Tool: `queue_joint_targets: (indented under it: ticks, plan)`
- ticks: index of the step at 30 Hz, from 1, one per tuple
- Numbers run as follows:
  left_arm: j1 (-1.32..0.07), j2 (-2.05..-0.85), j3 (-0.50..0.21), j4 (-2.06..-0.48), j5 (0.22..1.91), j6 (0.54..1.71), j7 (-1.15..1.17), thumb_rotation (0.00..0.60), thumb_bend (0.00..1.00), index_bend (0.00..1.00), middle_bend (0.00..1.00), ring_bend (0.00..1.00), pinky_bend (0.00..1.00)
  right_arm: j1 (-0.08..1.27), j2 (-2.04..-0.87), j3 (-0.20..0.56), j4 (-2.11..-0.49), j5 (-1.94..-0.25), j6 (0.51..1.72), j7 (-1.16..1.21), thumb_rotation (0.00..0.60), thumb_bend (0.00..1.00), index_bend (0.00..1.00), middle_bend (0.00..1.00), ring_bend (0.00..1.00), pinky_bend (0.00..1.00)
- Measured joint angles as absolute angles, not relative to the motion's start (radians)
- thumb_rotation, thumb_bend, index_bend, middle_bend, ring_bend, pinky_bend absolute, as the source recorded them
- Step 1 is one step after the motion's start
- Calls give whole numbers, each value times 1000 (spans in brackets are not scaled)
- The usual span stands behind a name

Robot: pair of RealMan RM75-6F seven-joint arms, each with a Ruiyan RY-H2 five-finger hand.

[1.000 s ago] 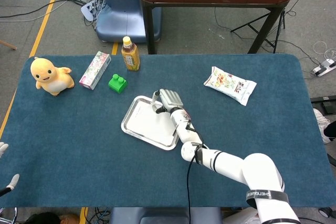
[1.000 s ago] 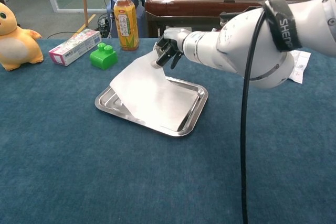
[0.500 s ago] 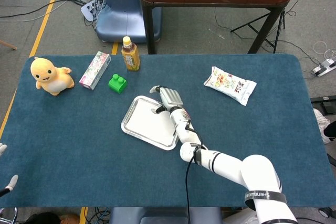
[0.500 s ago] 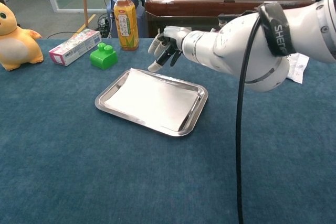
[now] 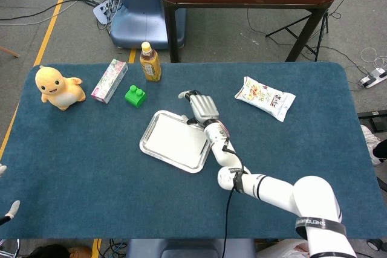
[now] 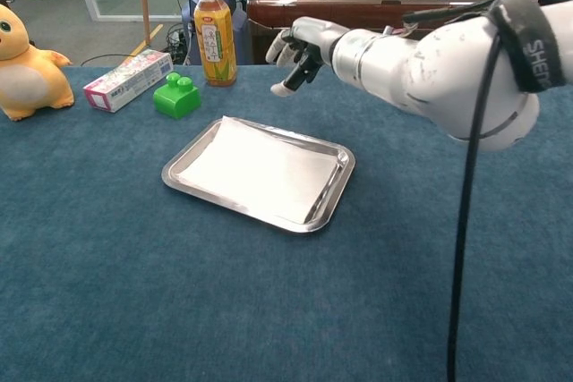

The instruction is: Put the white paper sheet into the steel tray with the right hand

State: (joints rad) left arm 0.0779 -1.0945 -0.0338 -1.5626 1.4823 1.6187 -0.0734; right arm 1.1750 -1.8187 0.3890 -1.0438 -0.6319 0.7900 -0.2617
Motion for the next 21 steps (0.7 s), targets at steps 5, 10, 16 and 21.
queue_joint_targets:
  ticks: [5, 10, 16, 21]
  plan:
    - [77, -1095, -37, -1559, 1481, 1619, -79, 600, 246, 127, 116, 137, 58, 1128, -1754, 345, -1133, -702, 865, -306, 600, 527, 272, 324, 224, 314]
    - [67, -1102, -42, -1549, 1480, 1609, -85, 600, 246, 127, 116, 137, 58, 1049, -1650, 280, -1269, -762, 989, -398, 600, 440, 274, 326, 227, 315]
    - [43, -1115, -51, -1537, 1487, 1588, -88, 600, 246, 127, 116, 137, 58, 922, -1491, 223, -1464, -794, 1110, -452, 600, 288, 274, 311, 225, 315]
    - [21, -1119, -59, -1532, 1492, 1570, -87, 600, 246, 127, 116, 137, 58, 798, -1365, 163, -1572, -857, 1193, -443, 600, 285, 274, 286, 204, 315]
